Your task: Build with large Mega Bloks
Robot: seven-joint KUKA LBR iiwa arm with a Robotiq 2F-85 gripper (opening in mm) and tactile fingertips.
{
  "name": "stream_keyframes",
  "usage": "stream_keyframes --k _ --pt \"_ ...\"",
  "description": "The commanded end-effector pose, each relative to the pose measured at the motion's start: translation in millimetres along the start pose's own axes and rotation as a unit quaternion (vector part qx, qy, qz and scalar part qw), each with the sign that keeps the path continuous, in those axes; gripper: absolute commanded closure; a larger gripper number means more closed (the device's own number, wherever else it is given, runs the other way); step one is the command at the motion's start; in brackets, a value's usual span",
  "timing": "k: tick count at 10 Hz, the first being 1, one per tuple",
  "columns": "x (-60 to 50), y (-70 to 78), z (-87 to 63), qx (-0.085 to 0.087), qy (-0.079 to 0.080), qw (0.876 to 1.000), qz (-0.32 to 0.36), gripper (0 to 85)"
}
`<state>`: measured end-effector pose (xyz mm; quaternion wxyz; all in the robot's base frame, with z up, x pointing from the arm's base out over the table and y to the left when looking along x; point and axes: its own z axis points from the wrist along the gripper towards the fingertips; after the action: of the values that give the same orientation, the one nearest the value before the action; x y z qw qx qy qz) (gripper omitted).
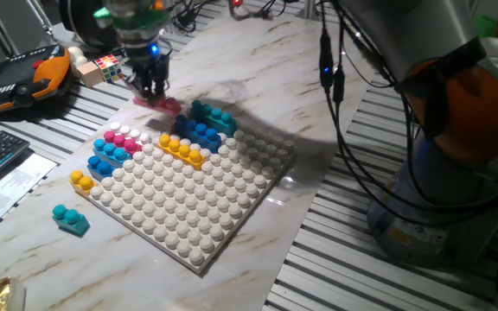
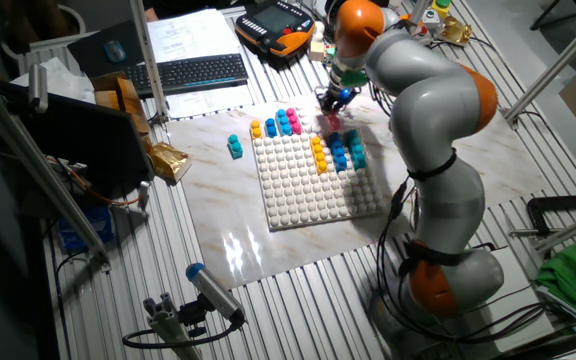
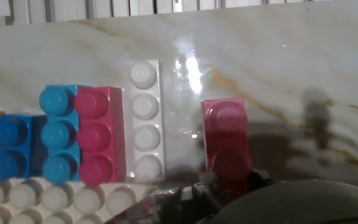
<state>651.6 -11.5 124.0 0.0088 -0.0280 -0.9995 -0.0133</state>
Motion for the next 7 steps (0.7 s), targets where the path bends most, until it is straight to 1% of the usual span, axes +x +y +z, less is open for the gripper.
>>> stream_keyframes --k 1,2,4,5,7 --pt "11.7 -3.0 -7.0 0.002 0.002 1.000 0.007 84.3" --pt "21.7 -6.7 -14.7 0.010 0.006 1.000 0.012 84.3" --pt "42.9 -14.0 -26.1 0.019 0.014 0.999 0.023 84.3" --pt "52.3 -15.3 -29.2 0.026 0.014 0.999 0.026 84.3" --pt "67.7 -24.7 -30.4 0.032 0.016 0.999 0.026 84.3"
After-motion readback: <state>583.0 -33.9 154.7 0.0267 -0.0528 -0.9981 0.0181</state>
